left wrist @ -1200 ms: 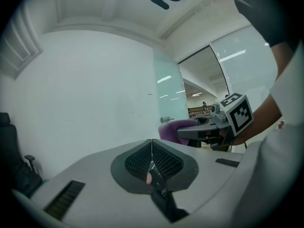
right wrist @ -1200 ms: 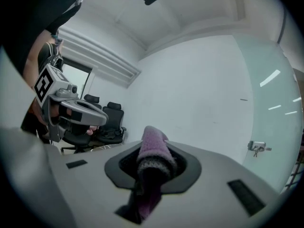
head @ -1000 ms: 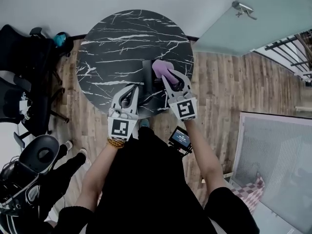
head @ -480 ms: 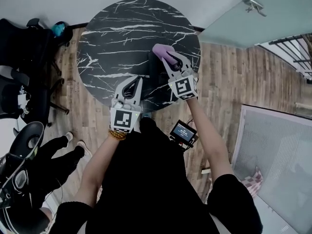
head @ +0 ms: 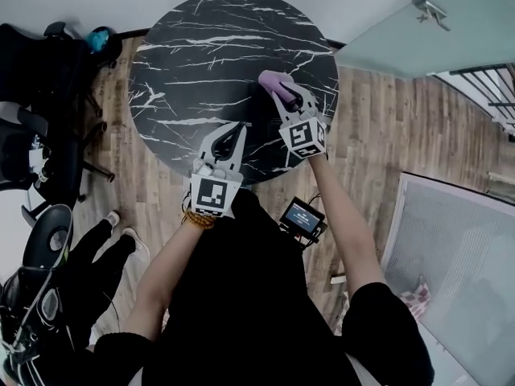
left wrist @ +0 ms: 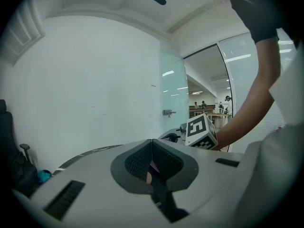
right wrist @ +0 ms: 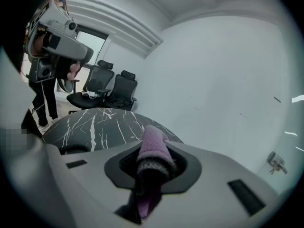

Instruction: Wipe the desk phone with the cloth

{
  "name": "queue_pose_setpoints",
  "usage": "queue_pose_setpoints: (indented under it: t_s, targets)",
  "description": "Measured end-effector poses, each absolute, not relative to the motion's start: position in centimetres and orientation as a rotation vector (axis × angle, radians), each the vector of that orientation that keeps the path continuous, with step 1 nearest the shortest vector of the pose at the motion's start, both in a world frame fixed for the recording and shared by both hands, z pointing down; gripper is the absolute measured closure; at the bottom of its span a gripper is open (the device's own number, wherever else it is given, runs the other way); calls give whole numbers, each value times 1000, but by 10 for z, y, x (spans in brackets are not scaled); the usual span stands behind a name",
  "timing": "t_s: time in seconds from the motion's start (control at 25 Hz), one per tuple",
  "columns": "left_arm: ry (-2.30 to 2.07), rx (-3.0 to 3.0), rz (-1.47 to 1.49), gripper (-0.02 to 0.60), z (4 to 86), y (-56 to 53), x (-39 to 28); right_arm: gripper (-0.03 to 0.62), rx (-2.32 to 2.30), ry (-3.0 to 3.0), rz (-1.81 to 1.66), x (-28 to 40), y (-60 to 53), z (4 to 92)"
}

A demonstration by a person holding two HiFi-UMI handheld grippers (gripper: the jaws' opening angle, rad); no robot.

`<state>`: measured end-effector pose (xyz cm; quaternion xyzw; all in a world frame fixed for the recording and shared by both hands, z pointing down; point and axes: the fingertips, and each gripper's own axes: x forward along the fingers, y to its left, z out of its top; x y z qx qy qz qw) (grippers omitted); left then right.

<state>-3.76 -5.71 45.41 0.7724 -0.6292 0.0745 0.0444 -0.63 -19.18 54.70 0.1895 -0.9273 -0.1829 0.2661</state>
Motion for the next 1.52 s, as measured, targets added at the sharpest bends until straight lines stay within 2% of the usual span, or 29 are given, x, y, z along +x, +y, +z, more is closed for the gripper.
queue_pose_setpoints:
  t_s: [0.72,1.52]
  targets:
    - [-1943,2274,223,568,472,-59,-55,511,271,-2315,-604,-37,-191,618]
    - [-1926,2276,237,568,478,-63,-47,511,236,-2329,-432,-38,-189,644]
